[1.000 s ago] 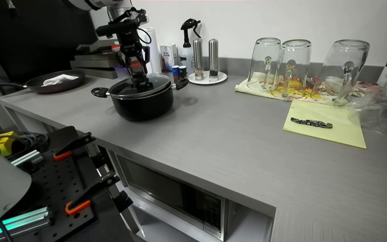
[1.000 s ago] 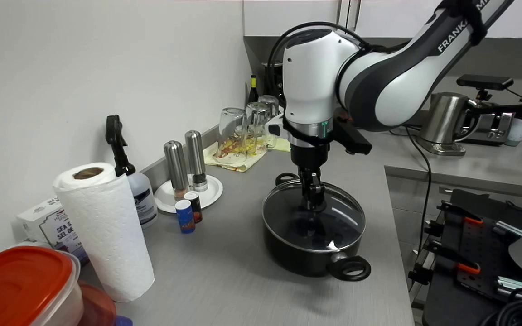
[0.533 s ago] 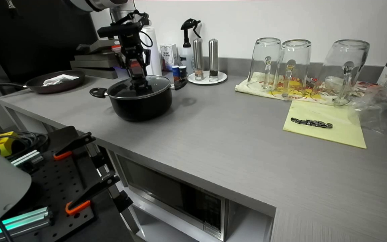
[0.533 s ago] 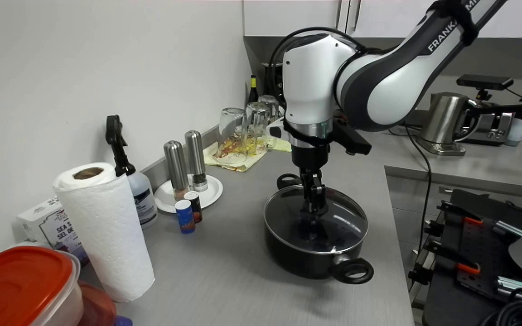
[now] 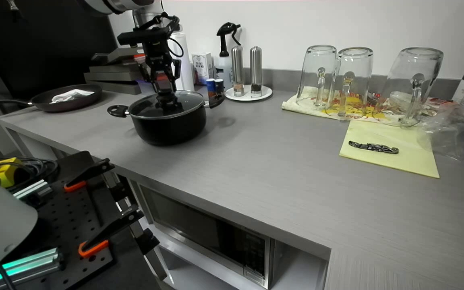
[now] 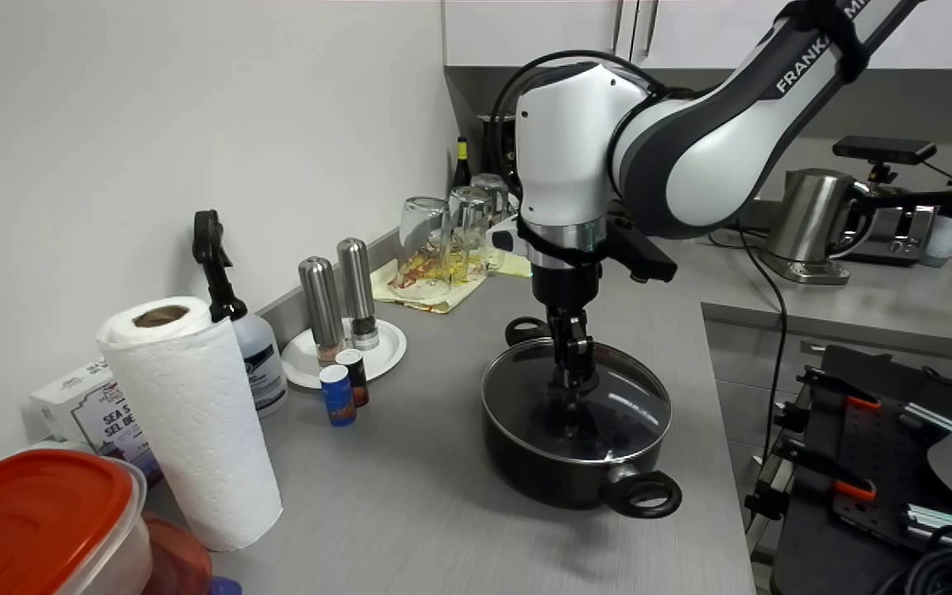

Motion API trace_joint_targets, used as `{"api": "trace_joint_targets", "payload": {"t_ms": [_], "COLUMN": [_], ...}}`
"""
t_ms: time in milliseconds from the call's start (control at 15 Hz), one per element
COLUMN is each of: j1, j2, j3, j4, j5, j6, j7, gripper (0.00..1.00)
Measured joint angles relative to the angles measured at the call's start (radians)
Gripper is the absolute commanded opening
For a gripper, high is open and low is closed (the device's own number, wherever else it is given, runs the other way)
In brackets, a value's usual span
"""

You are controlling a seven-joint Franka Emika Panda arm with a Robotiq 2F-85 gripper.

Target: Put the glass lid on the black pot.

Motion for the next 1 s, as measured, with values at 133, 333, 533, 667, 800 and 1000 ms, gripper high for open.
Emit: {"api": "trace_joint_targets", "payload": {"t_ms": [133, 333, 533, 667, 800, 1000], "j1": [0.000, -0.003, -0.005, -0.007, -0.008, -0.008], "j2": [0.000, 0.006, 0.017, 0.020, 0.020, 0.014], "j3": [0.000, 0.000, 0.000, 0.000, -0.001, -0.001], "j4": [-0.001, -0.006, -0.008, -0.009, -0.010, -0.010], "j5": [0.000, 0.000, 0.000, 0.000, 0.000, 0.000], "j6": [0.000, 0.000, 0.000, 0.000, 0.000, 0.000], "j7": [0.000, 0.000, 0.000, 0.000, 0.000, 0.000], "gripper": [0.82, 0.99, 1.00, 1.00, 1.00, 1.00]}}
